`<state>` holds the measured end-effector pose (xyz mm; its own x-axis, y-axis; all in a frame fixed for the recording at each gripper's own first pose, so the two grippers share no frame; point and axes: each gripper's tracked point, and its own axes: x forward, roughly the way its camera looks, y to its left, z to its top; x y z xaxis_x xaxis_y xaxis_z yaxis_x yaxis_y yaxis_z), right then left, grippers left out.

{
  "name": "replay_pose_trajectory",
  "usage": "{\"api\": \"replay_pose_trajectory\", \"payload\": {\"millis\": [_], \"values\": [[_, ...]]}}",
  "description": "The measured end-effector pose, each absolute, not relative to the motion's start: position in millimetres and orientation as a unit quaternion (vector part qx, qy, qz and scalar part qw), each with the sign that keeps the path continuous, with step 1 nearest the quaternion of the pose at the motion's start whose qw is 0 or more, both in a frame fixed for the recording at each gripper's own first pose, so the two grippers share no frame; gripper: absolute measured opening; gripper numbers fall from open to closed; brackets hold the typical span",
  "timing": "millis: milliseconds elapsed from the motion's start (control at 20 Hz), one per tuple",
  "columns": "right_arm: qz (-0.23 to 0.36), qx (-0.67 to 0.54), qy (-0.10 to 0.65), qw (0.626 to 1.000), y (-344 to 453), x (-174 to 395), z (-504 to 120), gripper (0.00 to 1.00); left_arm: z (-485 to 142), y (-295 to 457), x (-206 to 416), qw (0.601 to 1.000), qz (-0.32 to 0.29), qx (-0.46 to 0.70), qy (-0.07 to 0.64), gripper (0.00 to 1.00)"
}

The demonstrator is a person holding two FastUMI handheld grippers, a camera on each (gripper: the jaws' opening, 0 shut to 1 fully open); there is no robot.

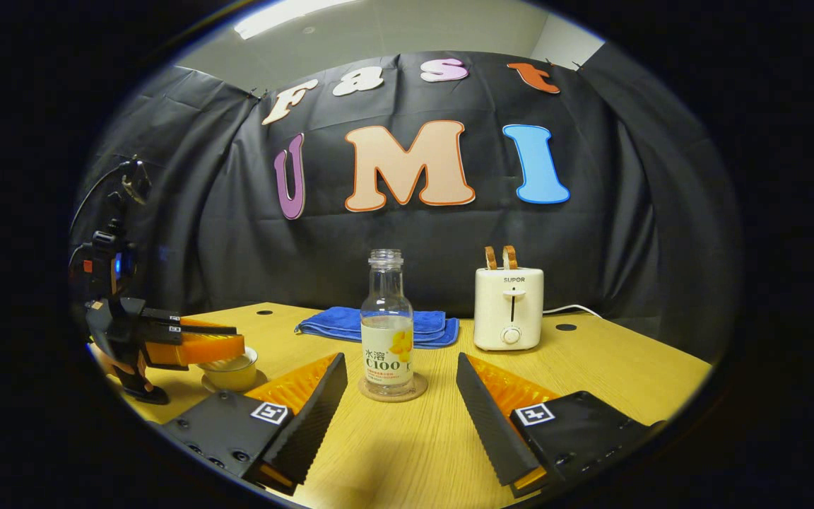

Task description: Open the teacup lid with one hand, grasp the water bottle and pour water into the teacup with the other hand; after pouring, place the water bottle on the coaster and then close the teacup lid.

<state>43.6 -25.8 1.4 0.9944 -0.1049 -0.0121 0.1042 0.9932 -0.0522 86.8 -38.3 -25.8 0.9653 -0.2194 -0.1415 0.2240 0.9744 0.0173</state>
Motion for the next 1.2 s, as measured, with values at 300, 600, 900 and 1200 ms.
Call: {"api": "replay_pose_trajectory", "payload": {"millis": [300, 600, 900, 1200], "values": [[-0.055, -0.026, 0.007, 0.998, -27, 42, 2, 1.0, -25, -35, 87, 0.992, -0.107, 0.004, 0.069, 0.32], [-0.057, -0.026, 0.007, 0.998, -28, 41, 2, 0.99, -20, -32, 84, 0.993, -0.102, -0.006, 0.055, 0.51], [-0.064, -0.026, 0.006, 0.998, -31, 40, 2, 0.99, -8, -24, 72, 0.997, -0.08, -0.011, 0.016, 0.98], [-0.076, -0.027, 0.005, 0.997, -36, 36, 3, 1.0, -6, -8, 60, 0.999, -0.051, -0.01, 0.005, 0.98]]}}
